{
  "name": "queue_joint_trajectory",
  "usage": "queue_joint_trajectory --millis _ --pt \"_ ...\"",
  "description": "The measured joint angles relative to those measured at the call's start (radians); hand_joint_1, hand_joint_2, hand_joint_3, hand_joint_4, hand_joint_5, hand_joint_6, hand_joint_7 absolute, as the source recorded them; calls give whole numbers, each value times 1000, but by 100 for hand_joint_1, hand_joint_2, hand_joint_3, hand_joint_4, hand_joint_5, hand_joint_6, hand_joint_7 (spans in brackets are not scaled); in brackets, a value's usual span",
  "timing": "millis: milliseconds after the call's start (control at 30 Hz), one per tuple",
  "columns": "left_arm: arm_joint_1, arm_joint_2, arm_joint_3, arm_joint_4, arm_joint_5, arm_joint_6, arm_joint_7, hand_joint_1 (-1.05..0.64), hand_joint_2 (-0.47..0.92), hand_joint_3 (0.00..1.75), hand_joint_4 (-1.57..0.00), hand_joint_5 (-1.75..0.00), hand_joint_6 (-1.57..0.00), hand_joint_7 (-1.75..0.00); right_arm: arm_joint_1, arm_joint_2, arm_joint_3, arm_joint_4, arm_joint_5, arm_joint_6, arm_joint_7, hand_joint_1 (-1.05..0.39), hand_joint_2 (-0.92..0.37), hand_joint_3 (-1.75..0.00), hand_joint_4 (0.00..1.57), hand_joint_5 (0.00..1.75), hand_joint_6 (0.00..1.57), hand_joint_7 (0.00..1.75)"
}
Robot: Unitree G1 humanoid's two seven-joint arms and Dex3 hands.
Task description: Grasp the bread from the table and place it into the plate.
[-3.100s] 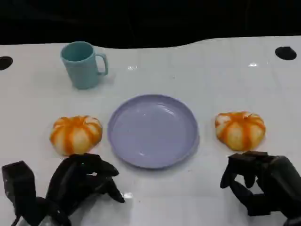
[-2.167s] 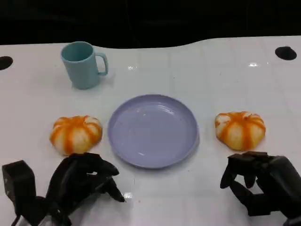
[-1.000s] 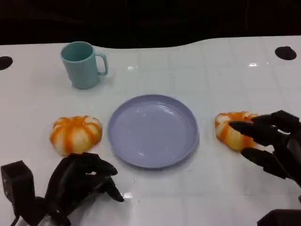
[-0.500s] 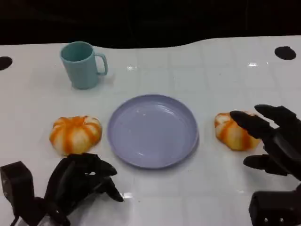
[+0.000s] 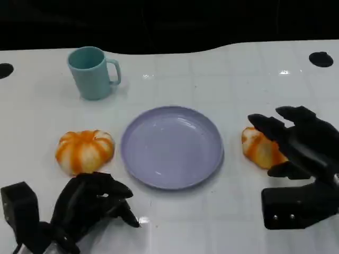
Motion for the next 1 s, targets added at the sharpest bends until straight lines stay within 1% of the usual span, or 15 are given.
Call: queue_joint_trajectory --millis 267,467,567,600,667,700,733,767,800,833,867,900,933,967,1000 --pt "25 -1 -5 -30 0 6 0 -105 72 0 -157 -59 -157 -21 -103 42 66 214 6 -4 -23 -49 -83 0 17 24 27 1" --pt "35 -4 -10 -55 -1 24 0 -105 71 0 -157 -59 -157 -21 -173 82 102 353 19 13 -17 -47 -86 -1 19 18 28 1" --pt "45 -5 -12 -77 -1 29 1 -105 71 0 -157 -60 -157 -21 -212 101 113 420 24 20 -23 -44 -88 -1 28 17 34 2" --pt "51 -6 -13 -84 -1 30 2 -105 71 0 -157 -60 -157 -22 -223 106 118 441 25 19 -28 -41 -89 -1 35 16 38 3" --pt "63 -6 -16 -94 -1 32 4 -105 71 0 -157 -60 -157 -22 -239 115 121 478 33 11 -41 -32 -92 -1 56 14 53 4" --pt "67 -6 -19 -98 0 36 6 -105 71 0 -157 -60 -157 -22 -245 117 120 494 45 1 -50 -30 -92 -2 67 16 60 6" --pt "69 -7 -20 -103 0 37 9 -105 72 0 -157 -60 -157 -22 -248 118 119 506 57 -10 -65 -28 -92 -3 82 22 71 10" --pt "71 -7 -22 -107 0 37 10 -105 72 1 -157 -60 -157 -22 -252 119 118 517 65 -25 -83 -26 -92 -4 92 27 78 13" --pt "71 -8 -24 -111 0 37 12 -105 72 1 -157 -60 -157 -22 -256 120 117 530 72 -41 -103 -24 -92 -5 97 48 90 12" --pt "72 -8 -25 -114 1 37 13 -105 72 1 -157 -61 -157 -22 -259 120 117 542 81 -57 -124 -19 -92 -4 98 77 103 11" --pt "74 -8 -28 -117 1 37 13 -105 72 0 -157 -61 -157 -22 -262 121 116 551 88 -71 -146 -15 -92 -4 96 113 118 13" --pt "77 -9 -31 -123 1 38 16 -105 72 0 -157 -61 -157 -22 -264 121 116 560 98 -90 -168 -13 -92 -9 92 134 126 17" --pt "80 -9 -33 -128 1 39 17 -105 72 0 -157 -61 -157 -22 -268 121 116 570 101 -108 -184 -12 -91 -17 88 149 124 34" --pt "83 -10 -34 -134 1 41 17 -105 71 0 -157 -60 -157 -22 -270 121 117 579 102 -124 -197 -11 -89 -26 85 162 111 71" --pt "85 -10 -34 -138 1 43 17 -105 71 0 -157 -60 -157 -21 -273 122 119 586 102 -137 -208 -11 -86 -35 84 168 101 95"
